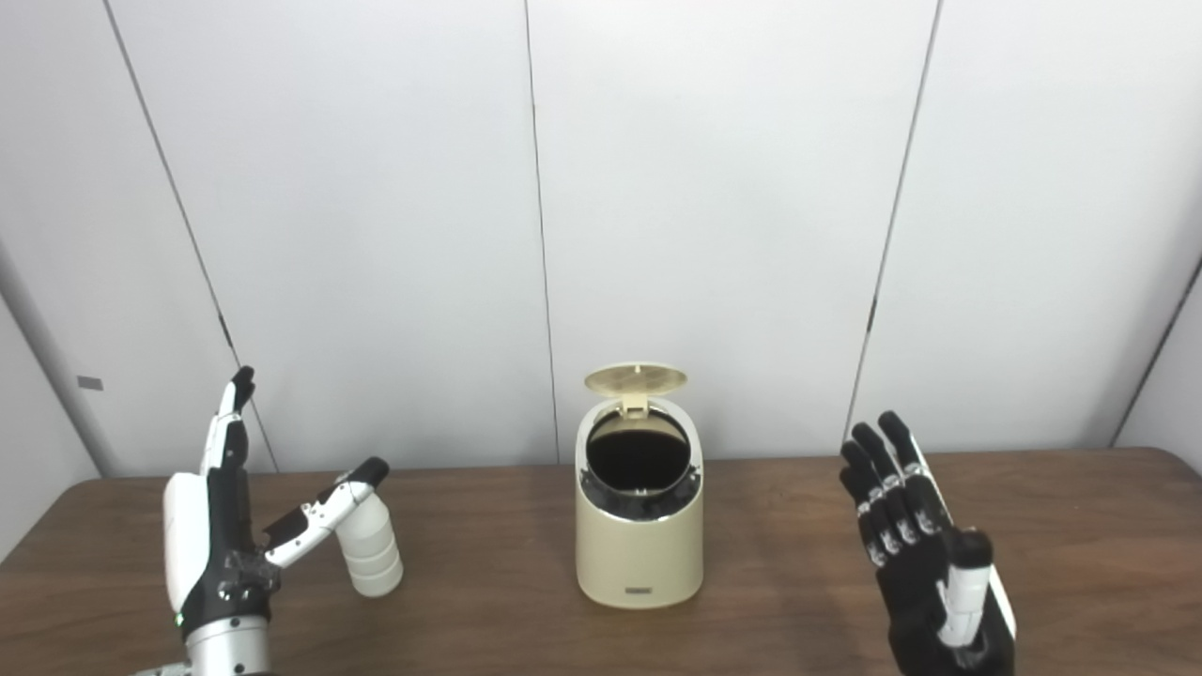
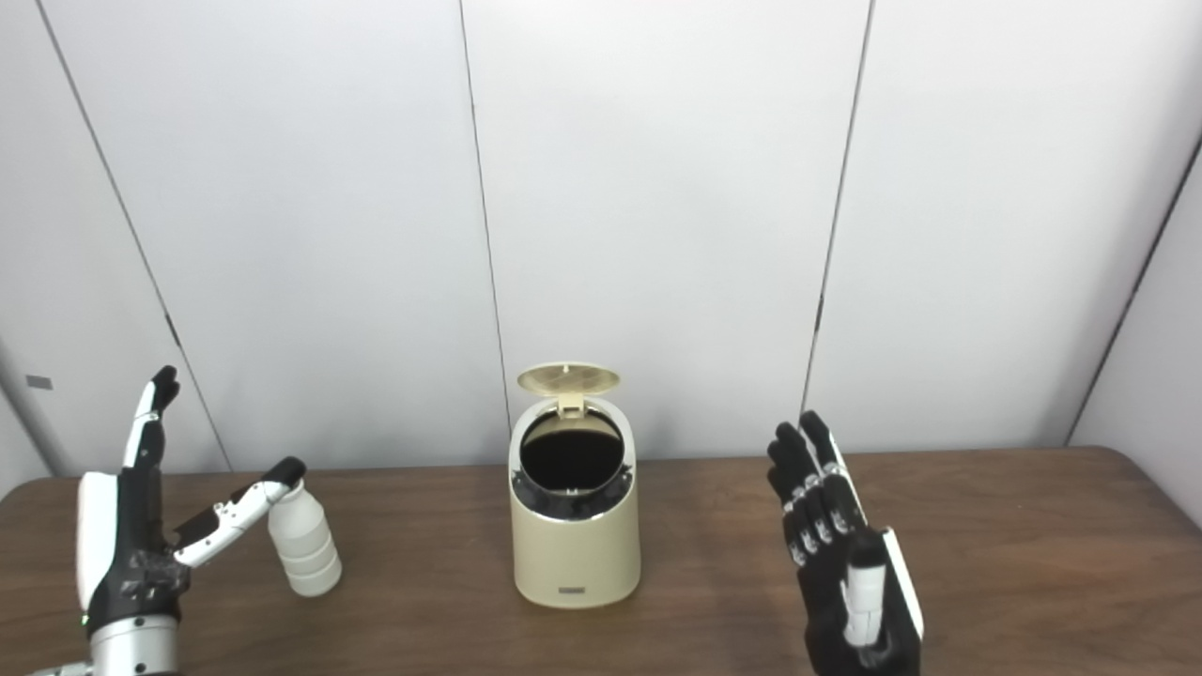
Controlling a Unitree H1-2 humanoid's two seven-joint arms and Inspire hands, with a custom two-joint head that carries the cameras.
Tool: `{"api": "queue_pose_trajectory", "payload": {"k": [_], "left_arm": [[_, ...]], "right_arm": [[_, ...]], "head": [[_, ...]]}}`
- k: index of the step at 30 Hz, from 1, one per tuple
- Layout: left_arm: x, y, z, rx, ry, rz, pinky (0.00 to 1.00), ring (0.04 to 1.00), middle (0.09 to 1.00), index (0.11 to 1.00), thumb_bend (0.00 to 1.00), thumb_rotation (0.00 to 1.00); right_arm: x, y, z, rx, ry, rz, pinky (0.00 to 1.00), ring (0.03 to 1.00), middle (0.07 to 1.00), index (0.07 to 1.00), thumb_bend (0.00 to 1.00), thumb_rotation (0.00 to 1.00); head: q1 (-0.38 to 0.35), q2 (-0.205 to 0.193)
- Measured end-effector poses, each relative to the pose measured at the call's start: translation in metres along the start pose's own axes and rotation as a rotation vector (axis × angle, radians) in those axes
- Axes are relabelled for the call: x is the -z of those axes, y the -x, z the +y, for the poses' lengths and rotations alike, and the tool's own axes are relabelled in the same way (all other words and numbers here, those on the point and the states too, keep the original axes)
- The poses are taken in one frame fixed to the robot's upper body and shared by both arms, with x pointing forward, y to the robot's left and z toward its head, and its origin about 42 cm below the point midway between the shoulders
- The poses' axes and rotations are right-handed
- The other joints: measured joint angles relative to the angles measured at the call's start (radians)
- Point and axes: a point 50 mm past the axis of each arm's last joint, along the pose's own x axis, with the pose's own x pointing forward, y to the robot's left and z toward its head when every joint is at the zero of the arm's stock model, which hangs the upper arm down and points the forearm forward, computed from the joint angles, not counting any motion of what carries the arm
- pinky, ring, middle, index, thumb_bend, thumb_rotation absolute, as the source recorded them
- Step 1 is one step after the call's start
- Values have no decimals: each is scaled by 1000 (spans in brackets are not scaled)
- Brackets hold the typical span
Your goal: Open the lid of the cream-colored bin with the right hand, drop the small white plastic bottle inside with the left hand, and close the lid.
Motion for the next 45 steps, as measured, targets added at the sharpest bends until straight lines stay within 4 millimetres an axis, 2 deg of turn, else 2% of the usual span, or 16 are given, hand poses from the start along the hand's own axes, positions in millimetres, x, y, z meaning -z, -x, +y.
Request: {"api": "queue_pose_trajectory", "payload": {"k": [6,11,17,20,24,33,42,45], "left_arm": [[4,-6,-5,37,112,81,992,999,998,1000,1000,354],[13,-14,-3,42,153,140,971,963,937,946,1000,341],[25,-12,-9,75,178,210,819,876,869,891,1000,307],[27,-11,-14,96,170,215,787,860,848,869,1000,293],[30,-5,-19,132,162,223,831,868,846,873,1000,288],[41,21,-38,225,93,248,792,836,826,862,1000,333],[42,23,-41,237,89,250,813,844,831,859,1000,284],[41,23,-41,237,86,248,787,834,830,856,1000,271]], "right_arm": [[14,16,-7,19,-12,40,964,941,935,940,938,845],[15,17,-8,15,-13,22,963,940,933,938,910,864],[18,16,-9,17,-13,28,955,937,929,939,906,872],[17,15,-9,15,-10,28,962,943,934,945,902,874],[18,14,-11,15,-6,31,956,942,932,947,906,873],[17,11,-11,15,-2,25,956,941,930,945,912,867],[15,11,-14,16,-2,24,964,943,933,951,939,855],[13,11,-14,15,-6,20,971,944,933,949,929,852]], "head": [[8,0],[6,-2],[8,3],[8,3],[6,5],[5,6],[2,8],[3,9]]}}
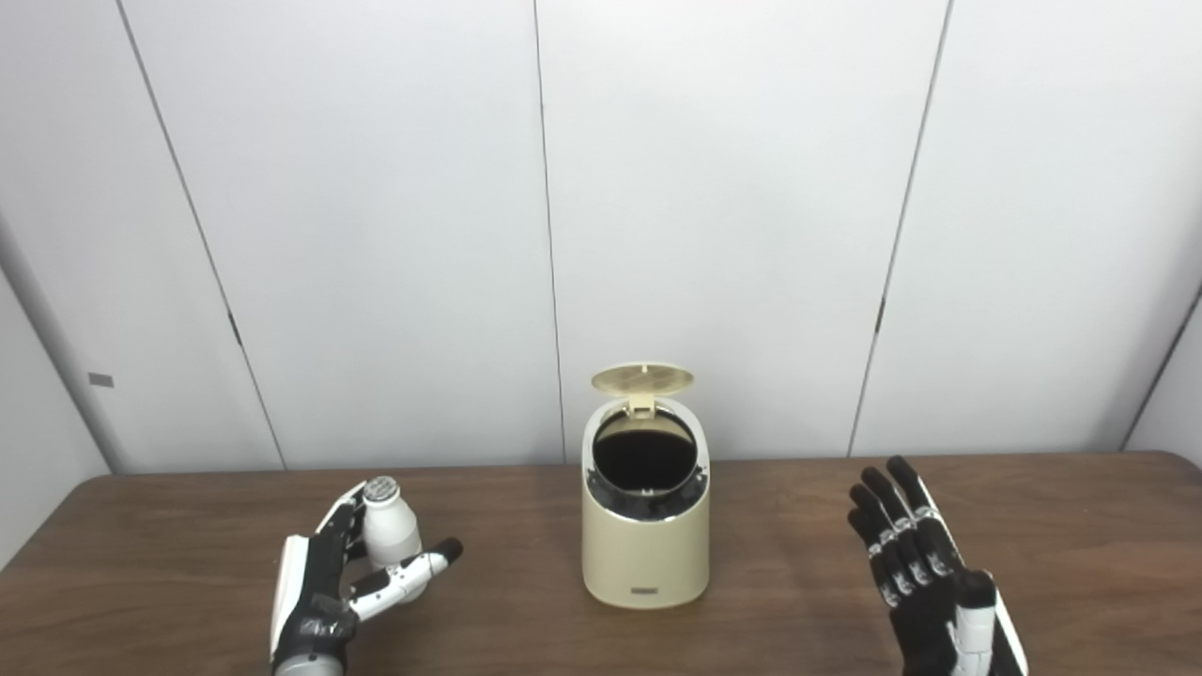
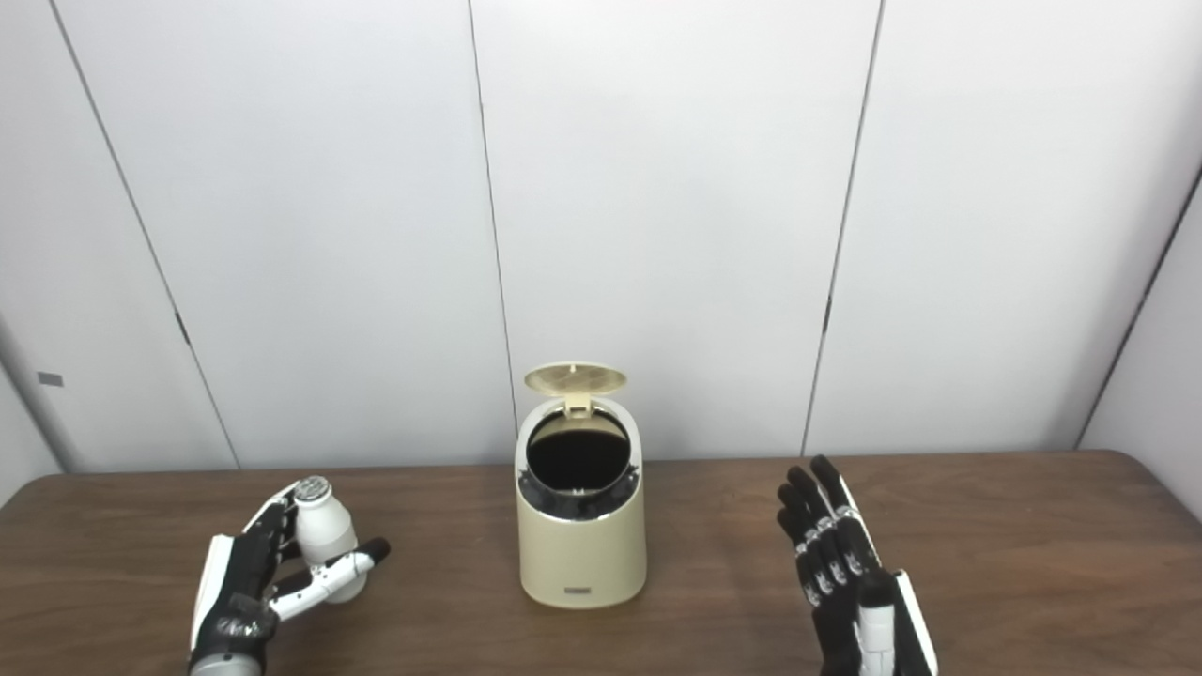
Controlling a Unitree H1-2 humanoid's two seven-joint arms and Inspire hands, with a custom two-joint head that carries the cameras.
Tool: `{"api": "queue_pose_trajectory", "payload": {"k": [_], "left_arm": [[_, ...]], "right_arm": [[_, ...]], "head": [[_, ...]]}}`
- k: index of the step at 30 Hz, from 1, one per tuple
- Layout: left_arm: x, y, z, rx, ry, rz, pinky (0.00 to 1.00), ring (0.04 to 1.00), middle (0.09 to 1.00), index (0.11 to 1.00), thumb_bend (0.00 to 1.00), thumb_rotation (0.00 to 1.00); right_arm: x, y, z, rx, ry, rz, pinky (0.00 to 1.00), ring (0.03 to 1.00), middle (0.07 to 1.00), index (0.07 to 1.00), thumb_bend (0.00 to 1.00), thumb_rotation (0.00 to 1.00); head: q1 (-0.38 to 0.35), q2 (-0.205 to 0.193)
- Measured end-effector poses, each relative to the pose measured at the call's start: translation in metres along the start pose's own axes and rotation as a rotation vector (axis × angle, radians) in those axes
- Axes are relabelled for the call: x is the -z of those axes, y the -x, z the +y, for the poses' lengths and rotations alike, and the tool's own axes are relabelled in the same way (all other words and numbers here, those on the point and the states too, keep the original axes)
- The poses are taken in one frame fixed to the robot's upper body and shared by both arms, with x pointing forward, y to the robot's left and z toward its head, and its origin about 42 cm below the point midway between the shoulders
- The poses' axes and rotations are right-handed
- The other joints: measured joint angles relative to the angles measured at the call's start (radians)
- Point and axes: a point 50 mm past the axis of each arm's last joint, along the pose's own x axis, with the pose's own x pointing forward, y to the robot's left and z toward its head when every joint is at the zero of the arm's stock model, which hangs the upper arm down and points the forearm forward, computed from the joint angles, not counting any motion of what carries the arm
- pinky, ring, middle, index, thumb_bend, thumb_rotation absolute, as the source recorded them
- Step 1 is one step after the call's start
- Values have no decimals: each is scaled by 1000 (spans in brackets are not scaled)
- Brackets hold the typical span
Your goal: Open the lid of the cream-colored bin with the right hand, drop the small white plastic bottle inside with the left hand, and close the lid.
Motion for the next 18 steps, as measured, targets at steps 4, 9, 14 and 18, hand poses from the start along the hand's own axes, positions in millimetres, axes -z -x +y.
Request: {"api": "queue_pose_trajectory", "payload": {"k": [4,9,14,18], "left_arm": [[0,0,0,-11,-4,-1,746,796,778,799,960,168],[1,1,3,-96,73,-30,489,554,553,587,685,6],[11,2,-4,-155,136,-32,399,467,482,484,509,0],[9,0,-3,-175,138,-64,388,458,493,472,504,0]], "right_arm": [[-1,1,0,1,-4,-2,964,941,930,946,927,856],[-3,4,0,5,-11,1,976,945,936,950,924,857],[-4,4,0,4,-18,-3,974,944,935,946,921,850],[-4,4,0,6,-25,-3,980,950,940,952,914,848]], "head": [[-2,5],[-5,6],[-3,6],[-6,5]]}}
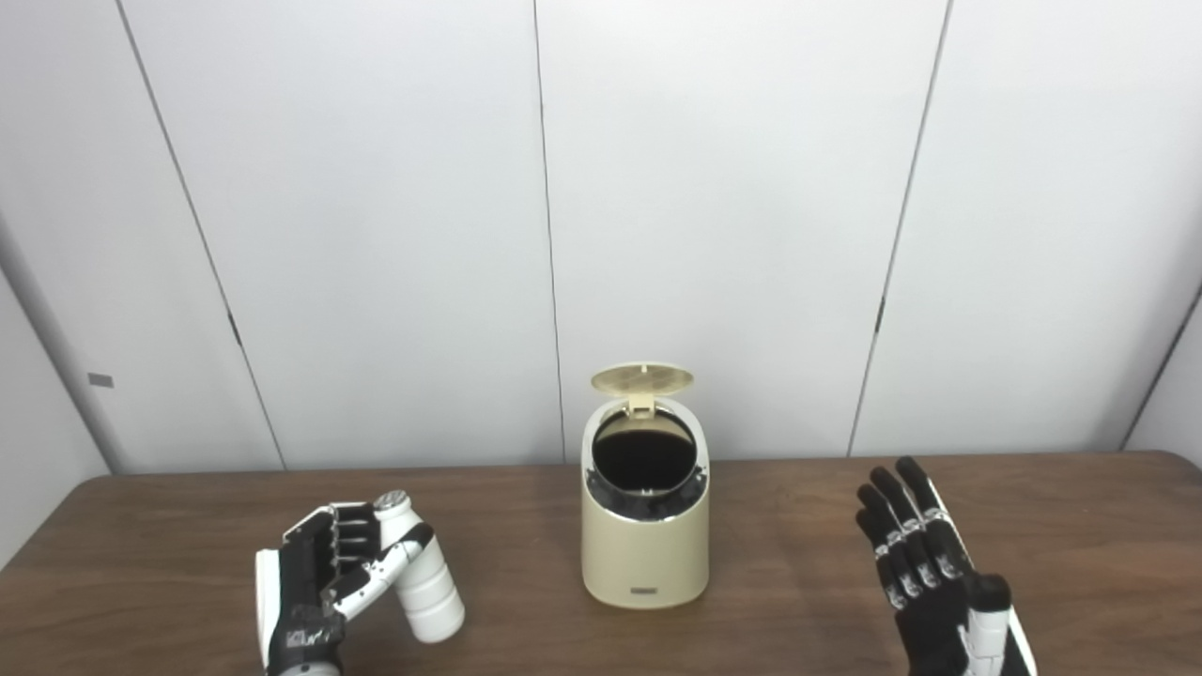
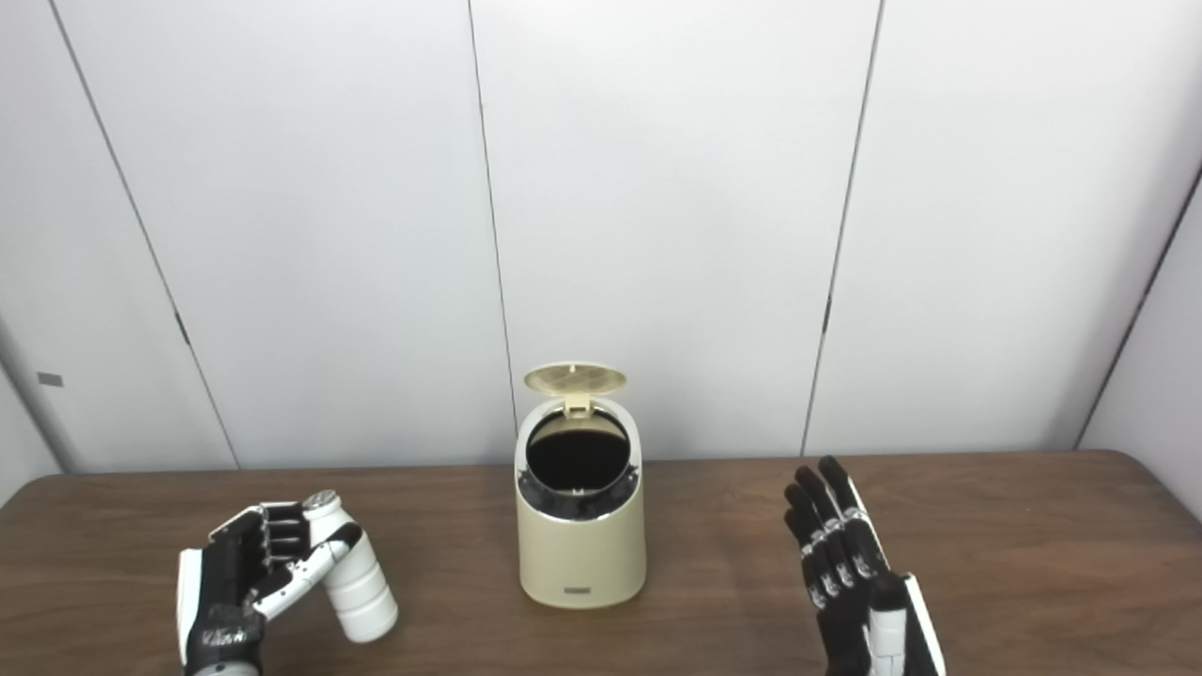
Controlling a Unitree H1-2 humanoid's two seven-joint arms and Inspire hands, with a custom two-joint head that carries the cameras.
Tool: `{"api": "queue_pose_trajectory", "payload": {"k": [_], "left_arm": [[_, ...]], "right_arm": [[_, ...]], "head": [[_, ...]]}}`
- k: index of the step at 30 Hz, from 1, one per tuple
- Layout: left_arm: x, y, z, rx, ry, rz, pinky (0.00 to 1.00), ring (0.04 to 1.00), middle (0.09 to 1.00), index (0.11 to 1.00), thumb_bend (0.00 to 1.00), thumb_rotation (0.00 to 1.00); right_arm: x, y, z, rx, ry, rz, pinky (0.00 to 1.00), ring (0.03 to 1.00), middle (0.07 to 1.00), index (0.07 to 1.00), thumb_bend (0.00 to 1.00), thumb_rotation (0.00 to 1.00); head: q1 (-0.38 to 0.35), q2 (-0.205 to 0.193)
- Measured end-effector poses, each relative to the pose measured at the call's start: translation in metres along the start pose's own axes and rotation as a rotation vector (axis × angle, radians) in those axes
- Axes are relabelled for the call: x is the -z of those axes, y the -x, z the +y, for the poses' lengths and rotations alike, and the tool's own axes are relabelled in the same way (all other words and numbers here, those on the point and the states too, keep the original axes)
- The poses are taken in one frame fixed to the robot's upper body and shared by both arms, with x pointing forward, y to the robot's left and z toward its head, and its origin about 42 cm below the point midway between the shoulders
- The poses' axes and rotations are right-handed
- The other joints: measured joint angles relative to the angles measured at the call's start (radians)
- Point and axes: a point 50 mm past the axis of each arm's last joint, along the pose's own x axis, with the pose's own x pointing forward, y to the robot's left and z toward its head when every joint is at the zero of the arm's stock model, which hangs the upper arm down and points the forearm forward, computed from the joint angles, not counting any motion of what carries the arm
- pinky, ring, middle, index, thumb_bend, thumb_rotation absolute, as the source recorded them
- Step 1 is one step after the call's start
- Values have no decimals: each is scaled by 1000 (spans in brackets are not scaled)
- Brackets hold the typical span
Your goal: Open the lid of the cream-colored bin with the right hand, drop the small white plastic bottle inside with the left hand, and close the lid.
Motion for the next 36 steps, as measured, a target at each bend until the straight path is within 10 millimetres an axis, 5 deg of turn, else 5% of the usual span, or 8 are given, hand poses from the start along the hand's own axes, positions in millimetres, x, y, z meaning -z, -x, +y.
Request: {"api": "queue_pose_trajectory", "payload": {"k": [19,36], "left_arm": [[-5,-6,-2,7,14,-45,372,458,491,477,504,0],[-82,31,-25,227,84,-735,377,444,480,500,503,0]], "right_arm": [[0,5,1,6,2,9,987,961,950,964,872,868],[12,9,-5,33,-20,50,989,973,958,991,948,821]], "head": [[-3,3],[-8,-11]]}}
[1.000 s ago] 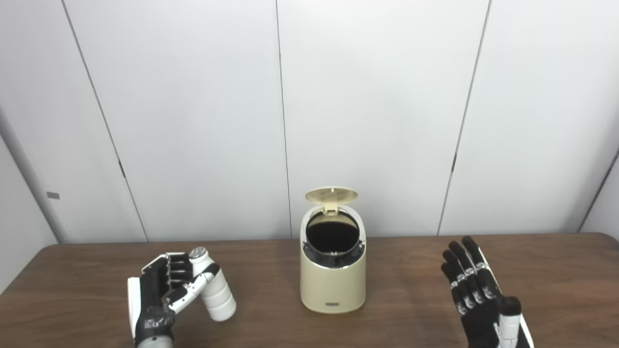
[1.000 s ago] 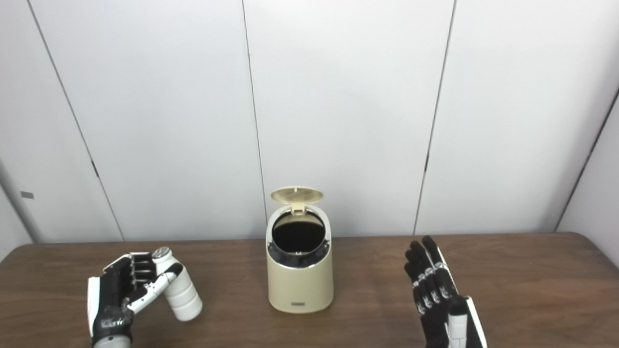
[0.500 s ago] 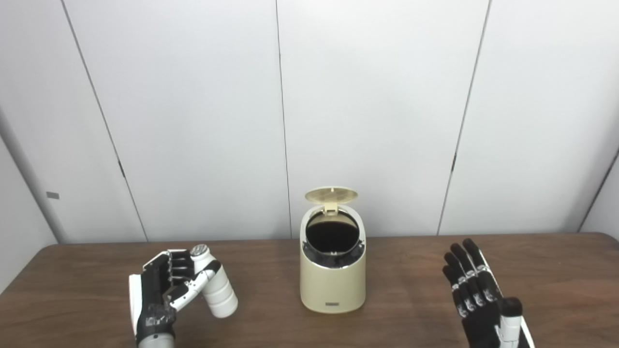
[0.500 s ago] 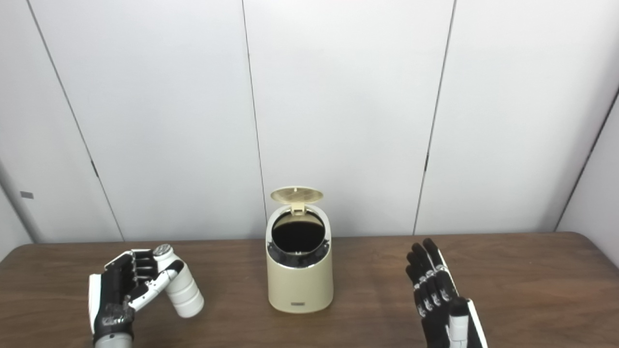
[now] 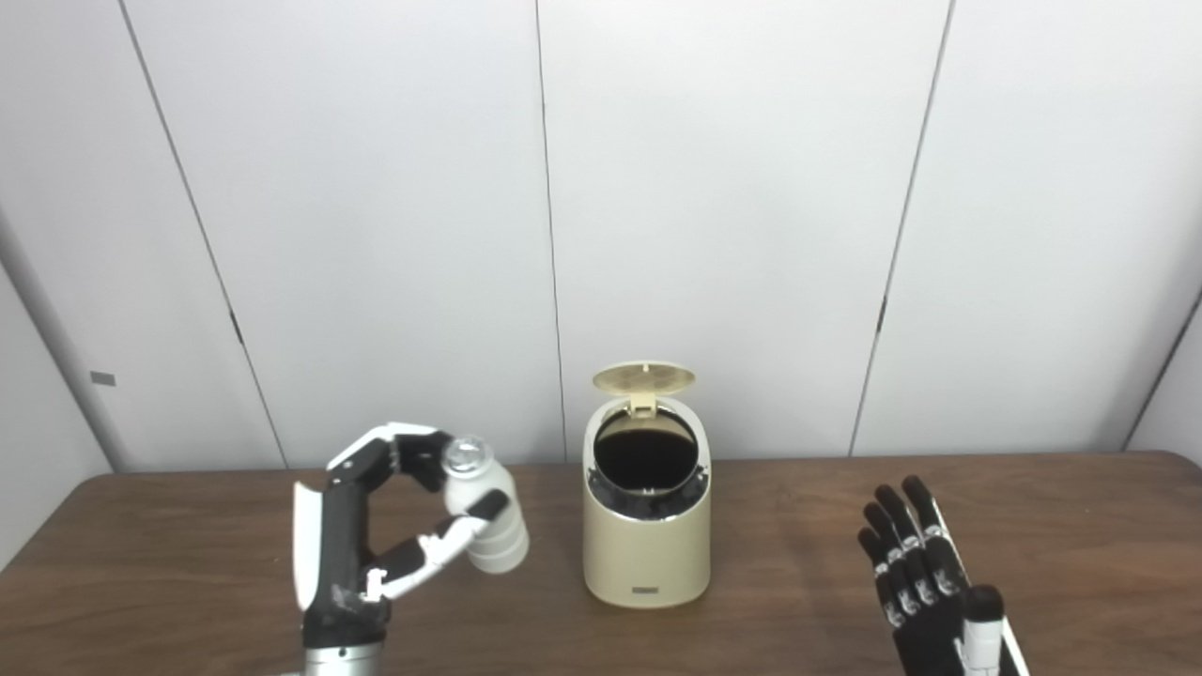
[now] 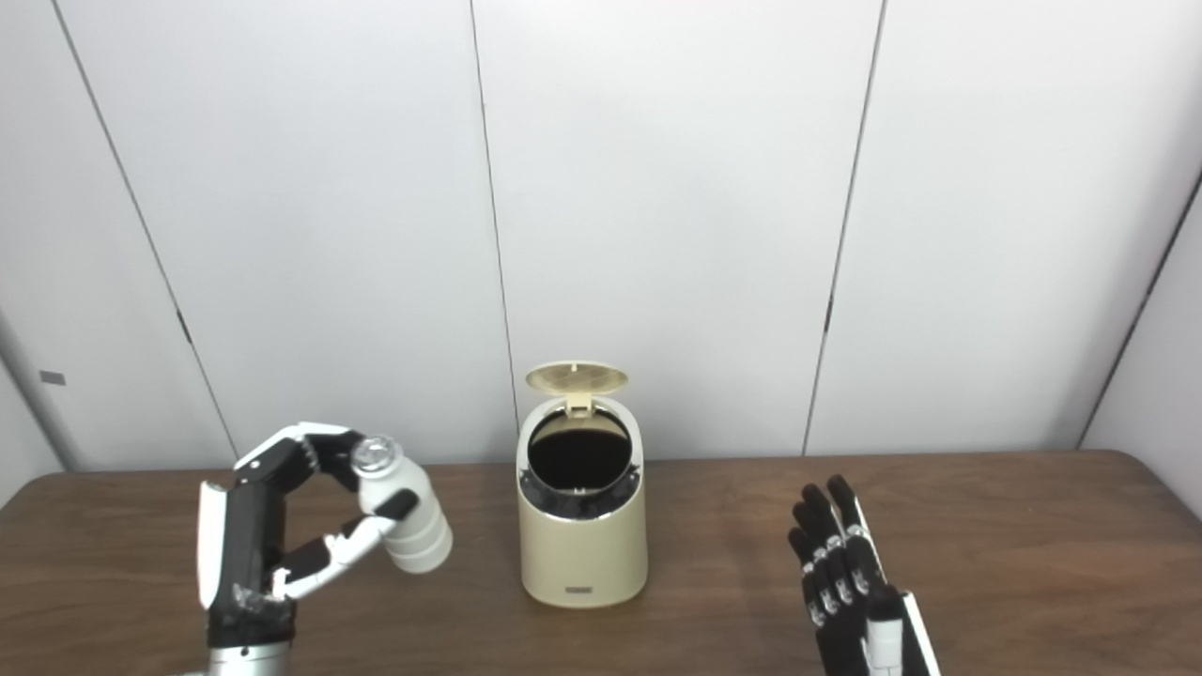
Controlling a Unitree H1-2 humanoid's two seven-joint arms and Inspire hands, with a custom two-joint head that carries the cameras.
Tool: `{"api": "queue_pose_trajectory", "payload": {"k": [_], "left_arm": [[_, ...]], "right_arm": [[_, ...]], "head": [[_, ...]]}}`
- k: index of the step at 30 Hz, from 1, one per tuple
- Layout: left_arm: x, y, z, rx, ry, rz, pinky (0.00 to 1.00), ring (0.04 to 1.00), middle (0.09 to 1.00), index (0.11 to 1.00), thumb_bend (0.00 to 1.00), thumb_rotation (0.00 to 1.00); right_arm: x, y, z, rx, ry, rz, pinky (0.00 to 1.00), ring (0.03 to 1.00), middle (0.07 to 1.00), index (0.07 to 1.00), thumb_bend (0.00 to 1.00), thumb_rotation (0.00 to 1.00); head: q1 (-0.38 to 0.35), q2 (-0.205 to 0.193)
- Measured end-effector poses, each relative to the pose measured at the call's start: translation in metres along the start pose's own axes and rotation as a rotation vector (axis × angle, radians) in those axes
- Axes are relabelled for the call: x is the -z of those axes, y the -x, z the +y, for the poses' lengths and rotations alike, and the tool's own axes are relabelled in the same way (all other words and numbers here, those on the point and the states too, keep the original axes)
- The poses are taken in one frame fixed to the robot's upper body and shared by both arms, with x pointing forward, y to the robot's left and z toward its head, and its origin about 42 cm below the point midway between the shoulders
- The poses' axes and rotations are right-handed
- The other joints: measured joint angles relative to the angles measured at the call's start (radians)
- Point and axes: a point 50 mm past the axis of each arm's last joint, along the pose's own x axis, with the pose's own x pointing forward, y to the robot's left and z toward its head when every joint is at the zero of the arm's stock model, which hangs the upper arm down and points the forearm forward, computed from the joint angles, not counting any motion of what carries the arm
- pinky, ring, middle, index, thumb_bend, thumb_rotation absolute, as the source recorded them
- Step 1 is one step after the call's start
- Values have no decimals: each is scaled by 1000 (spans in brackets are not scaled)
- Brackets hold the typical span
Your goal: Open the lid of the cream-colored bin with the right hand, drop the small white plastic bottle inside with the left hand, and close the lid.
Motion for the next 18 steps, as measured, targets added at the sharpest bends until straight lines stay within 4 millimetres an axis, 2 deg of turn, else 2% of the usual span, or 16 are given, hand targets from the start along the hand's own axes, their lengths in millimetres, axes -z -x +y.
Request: {"api": "queue_pose_trajectory", "payload": {"k": [4,10,18], "left_arm": [[-12,-8,-11,45,4,-80,380,458,493,473,504,0],[-28,-28,-33,93,-5,-209,343,445,500,477,504,0],[-39,-36,-53,152,-57,-365,311,424,493,495,504,0]], "right_arm": [[2,0,-1,6,0,1,985,970,957,994,935,834],[5,1,-1,16,-6,8,997,981,967,1000,912,825],[4,1,-1,17,5,-6,1000,974,962,976,860,845]], "head": [[0,-3],[-12,-12],[-21,-17]]}}
